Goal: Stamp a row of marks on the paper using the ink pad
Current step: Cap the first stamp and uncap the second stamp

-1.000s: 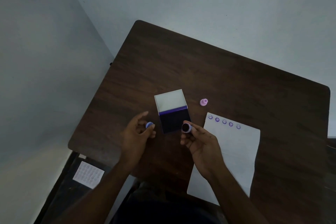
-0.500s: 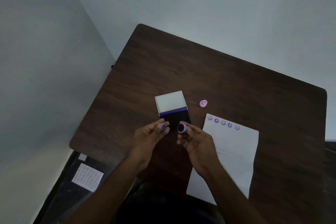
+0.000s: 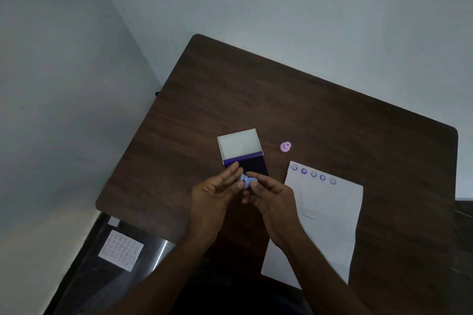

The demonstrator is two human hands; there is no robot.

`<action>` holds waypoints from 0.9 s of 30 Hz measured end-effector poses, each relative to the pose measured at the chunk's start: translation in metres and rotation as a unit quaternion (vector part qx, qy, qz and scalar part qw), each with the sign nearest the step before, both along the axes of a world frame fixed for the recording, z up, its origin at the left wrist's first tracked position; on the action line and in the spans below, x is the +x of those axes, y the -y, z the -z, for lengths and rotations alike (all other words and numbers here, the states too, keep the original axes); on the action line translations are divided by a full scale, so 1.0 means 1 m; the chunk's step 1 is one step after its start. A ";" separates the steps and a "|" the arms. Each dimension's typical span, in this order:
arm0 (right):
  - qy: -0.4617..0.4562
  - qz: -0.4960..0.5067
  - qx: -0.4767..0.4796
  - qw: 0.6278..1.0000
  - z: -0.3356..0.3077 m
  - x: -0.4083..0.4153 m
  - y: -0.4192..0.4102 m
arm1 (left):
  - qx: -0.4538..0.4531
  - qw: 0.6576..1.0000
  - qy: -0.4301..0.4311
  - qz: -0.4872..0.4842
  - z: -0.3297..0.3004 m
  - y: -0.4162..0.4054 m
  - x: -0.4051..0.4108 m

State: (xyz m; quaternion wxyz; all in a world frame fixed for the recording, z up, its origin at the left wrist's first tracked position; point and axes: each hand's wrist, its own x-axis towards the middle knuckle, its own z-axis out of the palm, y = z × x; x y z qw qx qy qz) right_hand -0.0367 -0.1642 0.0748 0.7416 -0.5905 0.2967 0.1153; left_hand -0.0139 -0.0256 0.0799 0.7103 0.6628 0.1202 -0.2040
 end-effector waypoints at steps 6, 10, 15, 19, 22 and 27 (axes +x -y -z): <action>-0.016 -0.019 -0.049 0.998 0.002 -0.003 -0.003 | -0.017 1.000 -0.007 -0.017 0.003 -0.007 0.005; -0.006 -0.014 -0.056 0.998 0.000 -0.002 -0.003 | -0.028 1.000 0.005 -0.011 0.007 -0.007 0.006; 0.008 -0.021 -0.067 0.998 -0.002 0.004 -0.002 | -0.025 1.000 0.010 -0.003 0.010 -0.006 0.009; 0.008 -0.025 -0.084 0.996 -0.001 0.007 -0.001 | -0.018 1.000 0.006 -0.004 0.011 -0.005 0.013; -0.001 -0.042 -0.104 0.994 -0.001 0.009 -0.001 | -0.028 1.000 0.000 -0.010 0.010 -0.004 0.016; 0.031 -0.063 -0.115 0.991 -0.003 0.010 0.002 | -0.047 0.998 -0.029 0.010 0.008 -0.007 0.025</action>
